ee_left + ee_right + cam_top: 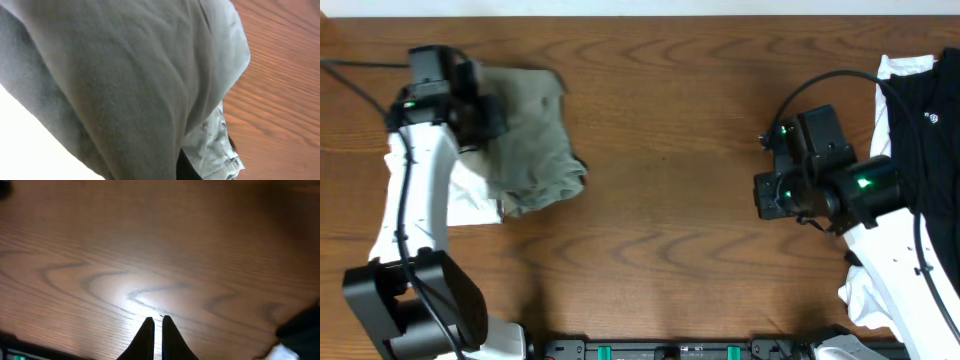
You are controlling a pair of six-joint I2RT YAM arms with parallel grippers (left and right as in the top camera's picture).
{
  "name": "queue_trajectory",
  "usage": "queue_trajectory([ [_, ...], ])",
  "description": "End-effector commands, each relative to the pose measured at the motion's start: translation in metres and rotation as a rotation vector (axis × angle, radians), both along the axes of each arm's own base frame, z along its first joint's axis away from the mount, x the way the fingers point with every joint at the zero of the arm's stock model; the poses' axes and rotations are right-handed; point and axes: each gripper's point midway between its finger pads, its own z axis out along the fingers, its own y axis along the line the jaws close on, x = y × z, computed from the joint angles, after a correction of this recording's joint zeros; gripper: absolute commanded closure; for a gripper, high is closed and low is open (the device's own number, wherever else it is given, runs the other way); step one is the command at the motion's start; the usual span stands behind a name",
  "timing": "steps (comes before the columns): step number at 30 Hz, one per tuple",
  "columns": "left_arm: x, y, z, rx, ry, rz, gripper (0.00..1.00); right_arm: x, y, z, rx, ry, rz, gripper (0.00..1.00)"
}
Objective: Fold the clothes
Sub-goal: 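Grasp the folded shorts with the left gripper and carry them left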
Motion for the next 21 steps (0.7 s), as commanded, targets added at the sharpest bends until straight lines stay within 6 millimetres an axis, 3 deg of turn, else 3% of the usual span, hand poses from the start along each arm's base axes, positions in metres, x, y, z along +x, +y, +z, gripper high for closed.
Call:
queue_trajectory([
  [1,0.007,0.010,0.025,-0.032,-0.081,-0.022,0.94,0.002,-0.011,0.002,-0.038,-0.016,-0.016,0.94],
  [6,0.003,0.042,0.033,-0.036,-0.105,0.038,0.94,0.004,-0.014,0.002,-0.044,-0.020,-0.026,0.93],
  [10,0.000,0.051,0.038,-0.076,-0.147,-0.017,0.94,0.006,-0.019,0.002,-0.059,-0.024,-0.042,0.91],
  [17,-0.014,0.091,0.039,-0.078,-0.157,0.075,0.94,0.010,-0.036,0.002,-0.102,-0.036,-0.093,0.89],
  [21,-0.017,0.095,0.043,-0.108,-0.191,0.033,0.94,0.012,-0.044,0.002,-0.114,-0.037,-0.120,0.89],
])
